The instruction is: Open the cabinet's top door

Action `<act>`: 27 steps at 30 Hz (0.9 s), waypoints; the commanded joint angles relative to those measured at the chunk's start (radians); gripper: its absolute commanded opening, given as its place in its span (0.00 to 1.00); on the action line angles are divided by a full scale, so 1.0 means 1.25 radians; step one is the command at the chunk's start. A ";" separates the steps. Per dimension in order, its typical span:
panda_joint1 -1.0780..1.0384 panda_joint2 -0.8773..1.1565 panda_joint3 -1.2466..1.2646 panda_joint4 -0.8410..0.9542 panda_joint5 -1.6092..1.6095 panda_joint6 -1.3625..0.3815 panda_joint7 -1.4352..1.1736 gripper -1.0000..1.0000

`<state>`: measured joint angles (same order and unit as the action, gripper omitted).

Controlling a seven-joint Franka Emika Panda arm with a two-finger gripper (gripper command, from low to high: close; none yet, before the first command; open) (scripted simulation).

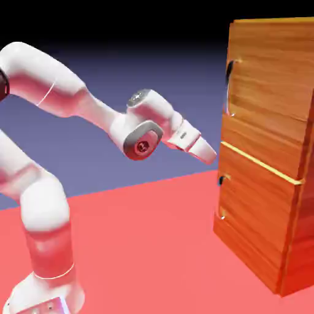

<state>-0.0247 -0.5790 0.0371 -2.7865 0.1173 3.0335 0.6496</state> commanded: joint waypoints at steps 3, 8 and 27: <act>-0.033 -0.008 0.033 0.021 0.104 -0.003 -0.081 0.50; -0.087 -0.021 0.088 0.056 0.278 -0.008 -0.217 0.50; -0.294 -0.072 0.297 0.188 0.940 -0.028 -0.732 0.50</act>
<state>-0.3916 -0.6685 0.4089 -2.5512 1.2918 2.9985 -0.2654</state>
